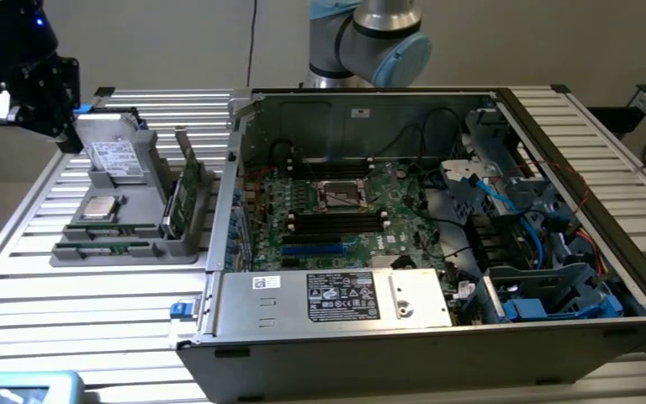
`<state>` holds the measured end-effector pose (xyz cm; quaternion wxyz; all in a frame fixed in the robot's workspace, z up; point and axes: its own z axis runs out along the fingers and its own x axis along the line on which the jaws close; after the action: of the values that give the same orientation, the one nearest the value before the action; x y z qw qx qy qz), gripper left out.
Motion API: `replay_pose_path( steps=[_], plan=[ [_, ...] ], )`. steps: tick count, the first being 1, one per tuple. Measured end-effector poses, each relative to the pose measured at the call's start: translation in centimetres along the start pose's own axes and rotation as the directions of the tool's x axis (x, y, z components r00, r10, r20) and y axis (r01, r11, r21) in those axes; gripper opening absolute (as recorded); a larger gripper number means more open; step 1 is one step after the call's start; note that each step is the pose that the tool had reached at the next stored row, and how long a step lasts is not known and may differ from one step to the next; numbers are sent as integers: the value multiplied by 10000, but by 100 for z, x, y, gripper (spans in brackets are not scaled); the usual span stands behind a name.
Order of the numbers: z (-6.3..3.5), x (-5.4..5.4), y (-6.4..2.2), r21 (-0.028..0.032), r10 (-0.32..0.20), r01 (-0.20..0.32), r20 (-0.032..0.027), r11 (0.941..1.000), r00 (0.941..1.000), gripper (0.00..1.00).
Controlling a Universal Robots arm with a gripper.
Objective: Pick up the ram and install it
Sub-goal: 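Pick up the ram and move it above insertion slot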
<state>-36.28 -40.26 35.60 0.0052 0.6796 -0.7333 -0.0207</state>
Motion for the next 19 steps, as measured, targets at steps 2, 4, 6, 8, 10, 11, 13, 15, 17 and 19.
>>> replay_pose_path(
  steps=[2, 4, 6, 8, 10, 11, 13, 15, 17, 19],
  plan=[
    [-1, 0, 2, -5, -198, 198, -8, 9998, 9998, 11],
    [-1, 0, 2, -5, -199, 199, -9, 9998, 9998, 11],
    [0, 0, 2, -5, -199, 199, -8, 9998, 9998, 11],
    [1, 0, 4, 39, -200, 200, -5, 9998, 9998, 11],
    [2, 1, 11, 192, -204, 204, 2, 9996, 9998, 11],
    [4, 1, 16, 241, -208, 208, 4, 9995, 9998, 11],
    [11, 2, 19, 268, -236, 235, 6, 9994, 9997, 17],
    [20, 4, 21, 273, -265, 265, 5, 9993, 9996, 30],
    [41, 8, 21, 277, -292, 292, 4, 9992, 9996, 36],
    [75, 15, 21, 283, -316, 315, 4, 9991, 9995, 42]
  ],
)
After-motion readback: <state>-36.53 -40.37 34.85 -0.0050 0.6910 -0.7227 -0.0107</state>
